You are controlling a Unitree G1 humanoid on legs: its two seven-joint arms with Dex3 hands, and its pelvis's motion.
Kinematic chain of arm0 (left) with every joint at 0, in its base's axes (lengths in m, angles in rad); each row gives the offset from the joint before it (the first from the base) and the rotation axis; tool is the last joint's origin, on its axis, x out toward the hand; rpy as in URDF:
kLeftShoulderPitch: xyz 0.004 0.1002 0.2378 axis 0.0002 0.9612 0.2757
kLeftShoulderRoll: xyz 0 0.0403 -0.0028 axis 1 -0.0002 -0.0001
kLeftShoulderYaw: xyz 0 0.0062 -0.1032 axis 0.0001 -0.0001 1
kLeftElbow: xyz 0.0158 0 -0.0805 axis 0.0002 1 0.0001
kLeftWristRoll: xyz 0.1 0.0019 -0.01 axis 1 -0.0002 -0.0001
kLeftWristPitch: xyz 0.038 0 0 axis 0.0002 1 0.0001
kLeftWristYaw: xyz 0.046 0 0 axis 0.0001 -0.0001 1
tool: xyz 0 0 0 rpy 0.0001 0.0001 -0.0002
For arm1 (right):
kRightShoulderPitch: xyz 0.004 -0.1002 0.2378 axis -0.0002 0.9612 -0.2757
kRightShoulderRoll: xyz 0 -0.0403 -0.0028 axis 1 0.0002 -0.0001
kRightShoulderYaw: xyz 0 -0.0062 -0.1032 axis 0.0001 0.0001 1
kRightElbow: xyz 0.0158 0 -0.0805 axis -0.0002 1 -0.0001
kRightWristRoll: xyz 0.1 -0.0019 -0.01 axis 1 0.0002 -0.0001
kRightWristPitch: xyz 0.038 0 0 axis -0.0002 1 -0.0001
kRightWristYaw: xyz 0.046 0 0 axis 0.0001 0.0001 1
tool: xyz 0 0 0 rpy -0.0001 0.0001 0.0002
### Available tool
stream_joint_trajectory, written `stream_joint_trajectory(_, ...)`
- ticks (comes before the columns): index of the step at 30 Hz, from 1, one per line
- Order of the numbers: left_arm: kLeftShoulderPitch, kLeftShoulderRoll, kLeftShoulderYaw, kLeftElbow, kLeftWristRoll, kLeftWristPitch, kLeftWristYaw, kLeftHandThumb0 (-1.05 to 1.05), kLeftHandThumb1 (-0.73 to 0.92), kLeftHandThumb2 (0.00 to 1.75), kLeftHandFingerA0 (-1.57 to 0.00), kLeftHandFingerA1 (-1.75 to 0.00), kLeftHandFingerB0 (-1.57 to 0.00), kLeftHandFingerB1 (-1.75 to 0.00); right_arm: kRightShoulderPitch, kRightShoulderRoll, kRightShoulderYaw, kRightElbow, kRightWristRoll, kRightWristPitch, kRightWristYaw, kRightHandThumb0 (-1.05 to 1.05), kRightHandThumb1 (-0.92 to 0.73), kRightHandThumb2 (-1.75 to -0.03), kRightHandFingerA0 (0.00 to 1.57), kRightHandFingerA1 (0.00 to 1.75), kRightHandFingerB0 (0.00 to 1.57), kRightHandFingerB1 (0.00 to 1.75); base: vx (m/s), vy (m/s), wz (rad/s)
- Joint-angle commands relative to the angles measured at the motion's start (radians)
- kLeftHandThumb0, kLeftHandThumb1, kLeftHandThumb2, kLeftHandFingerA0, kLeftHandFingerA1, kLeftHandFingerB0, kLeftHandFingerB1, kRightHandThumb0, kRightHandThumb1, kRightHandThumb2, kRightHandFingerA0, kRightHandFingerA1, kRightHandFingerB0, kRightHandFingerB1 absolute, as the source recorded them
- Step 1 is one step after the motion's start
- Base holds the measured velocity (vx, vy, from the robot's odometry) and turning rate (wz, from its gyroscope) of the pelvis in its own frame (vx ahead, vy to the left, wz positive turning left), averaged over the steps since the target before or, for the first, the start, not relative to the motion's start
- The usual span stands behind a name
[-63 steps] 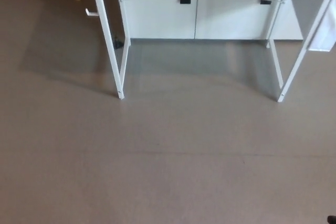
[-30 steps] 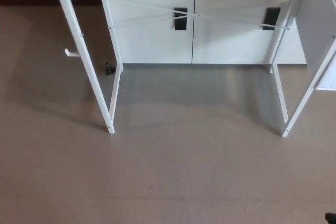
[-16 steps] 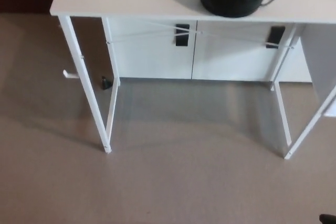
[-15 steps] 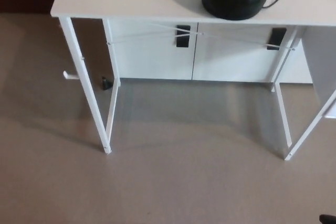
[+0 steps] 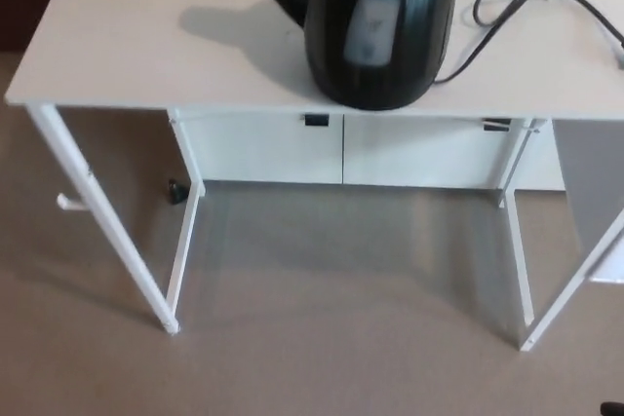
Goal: The robot walk towards a table in front and uses its left hand to pick up the pot from the base and places it on the table
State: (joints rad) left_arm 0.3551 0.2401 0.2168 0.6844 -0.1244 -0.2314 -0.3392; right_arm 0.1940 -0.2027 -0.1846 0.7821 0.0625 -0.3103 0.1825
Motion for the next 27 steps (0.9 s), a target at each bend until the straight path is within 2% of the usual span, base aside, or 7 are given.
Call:
stream_joint_trajectory(1, 0.002, 0.022, 0.003, 0.009, 0.011, -0.029, 0.008, -0.30, 0.52, 0.56, -0.62, -0.43, -0.57, -0.38, -0.001, -0.005, 0.002, 0.003, 0.000, 0.001, 0.000, -0.47, -0.36, -0.74, 0.65, 0.63, 0.48, 0.56, 0.23, 0.002, -0.08)
stream_joint_trajectory(13, -0.007, 0.029, -0.003, 0.009, 0.004, -0.015, 0.003, -0.31, 0.53, 0.56, -0.61, -0.41, -0.56, -0.38, -0.002, -0.012, 0.014, 0.007, -0.015, -0.017, -0.006, -0.48, -0.37, -0.75, 0.64, 0.64, 0.49, 0.57, 0.33, 0.145, 0.00)
stream_joint_trajectory(14, -0.006, 0.029, -0.003, 0.008, 0.002, -0.015, 0.000, -0.30, 0.54, 0.56, -0.59, -0.42, -0.55, -0.38, 0.001, -0.012, 0.015, 0.005, -0.016, -0.015, -0.005, -0.43, -0.47, -0.54, 0.69, 0.54, 0.53, 0.47, 0.27, 0.010, 0.07)
stream_joint_trajectory(17, -0.005, 0.029, -0.003, 0.007, 0.001, -0.014, -0.002, -0.30, 0.54, 0.56, -0.59, -0.42, -0.55, -0.38, 0.002, -0.012, 0.016, 0.004, -0.017, -0.014, -0.005, -0.43, -0.47, -0.54, 0.69, 0.54, 0.53, 0.47, 0.28, -0.053, 0.13)
stream_joint_trajectory(18, -0.005, 0.031, -0.004, 0.013, 0.006, -0.024, 0.001, -0.32, 0.53, 0.56, -0.60, -0.42, -0.55, -0.38, -0.002, -0.012, 0.014, 0.012, -0.015, -0.016, -0.003, -0.50, -0.36, -0.76, 0.62, 0.63, 0.49, 0.57, 0.29, -0.122, 0.13)
stream_joint_trajectory(27, 0.003, 0.035, -0.012, 0.008, 0.014, -0.035, 0.009, -0.31, 0.54, 0.56, -0.61, -0.42, -0.56, -0.38, -0.004, -0.007, 0.010, 0.021, -0.006, -0.023, 0.007, -0.48, -0.36, -0.75, 0.63, 0.65, 0.49, 0.58, 0.31, -0.177, 0.25)
